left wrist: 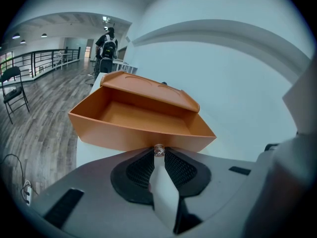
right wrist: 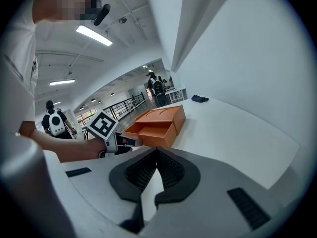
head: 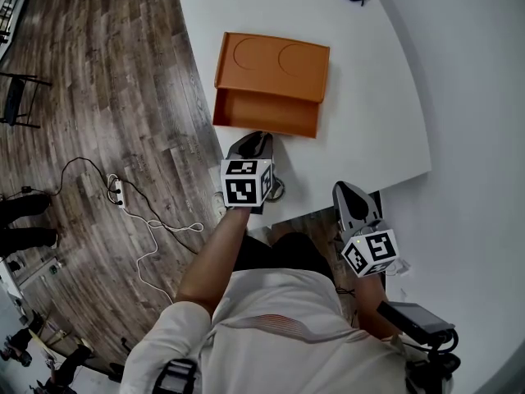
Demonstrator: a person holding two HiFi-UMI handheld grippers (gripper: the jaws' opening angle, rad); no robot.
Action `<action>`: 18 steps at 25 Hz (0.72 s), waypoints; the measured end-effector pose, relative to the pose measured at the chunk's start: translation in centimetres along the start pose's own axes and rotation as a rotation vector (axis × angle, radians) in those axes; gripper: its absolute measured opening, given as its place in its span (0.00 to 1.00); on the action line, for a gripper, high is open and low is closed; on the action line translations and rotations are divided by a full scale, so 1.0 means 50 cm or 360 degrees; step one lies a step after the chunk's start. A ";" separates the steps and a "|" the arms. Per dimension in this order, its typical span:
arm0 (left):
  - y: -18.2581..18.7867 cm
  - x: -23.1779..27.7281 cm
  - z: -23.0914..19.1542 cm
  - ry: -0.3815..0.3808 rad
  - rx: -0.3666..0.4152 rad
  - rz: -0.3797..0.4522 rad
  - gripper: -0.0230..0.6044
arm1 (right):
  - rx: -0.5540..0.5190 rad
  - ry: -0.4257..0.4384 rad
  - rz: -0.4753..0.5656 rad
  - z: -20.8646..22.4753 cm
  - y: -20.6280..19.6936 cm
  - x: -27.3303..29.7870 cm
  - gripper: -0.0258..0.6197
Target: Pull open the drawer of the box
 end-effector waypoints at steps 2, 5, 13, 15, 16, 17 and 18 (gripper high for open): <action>-0.008 -0.002 0.002 -0.0003 -0.0011 -0.0010 0.16 | -0.0005 0.0008 -0.0001 -0.002 -0.002 -0.001 0.04; -0.022 -0.010 0.006 -0.0004 -0.0014 -0.0023 0.16 | -0.0008 0.0014 -0.0003 -0.007 -0.004 -0.004 0.04; -0.052 -0.023 0.012 0.0003 -0.0012 -0.0038 0.16 | -0.0009 0.0022 0.0002 -0.004 -0.011 -0.008 0.04; -0.055 -0.026 0.014 0.0006 -0.0013 -0.0036 0.16 | -0.0006 0.0023 -0.0001 -0.004 -0.013 -0.009 0.04; -0.056 -0.026 0.014 0.0008 -0.0013 -0.0035 0.16 | -0.0004 0.0024 -0.0001 -0.004 -0.014 -0.009 0.04; -0.056 -0.026 0.015 0.0011 -0.0014 -0.0034 0.16 | -0.0002 0.0026 0.0000 -0.004 -0.016 -0.009 0.04; -0.056 -0.025 0.014 0.0014 -0.0015 -0.0033 0.16 | 0.0000 0.0027 0.0000 -0.004 -0.017 -0.010 0.04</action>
Point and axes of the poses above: the fingertips, and each gripper's own axes: x forward along the fingers, z to its right, y out of its top, the point moved 1 cm from there along -x, backward along the fingers, and after that the axes turned 6 degrees about x, right-handed, at the moved point
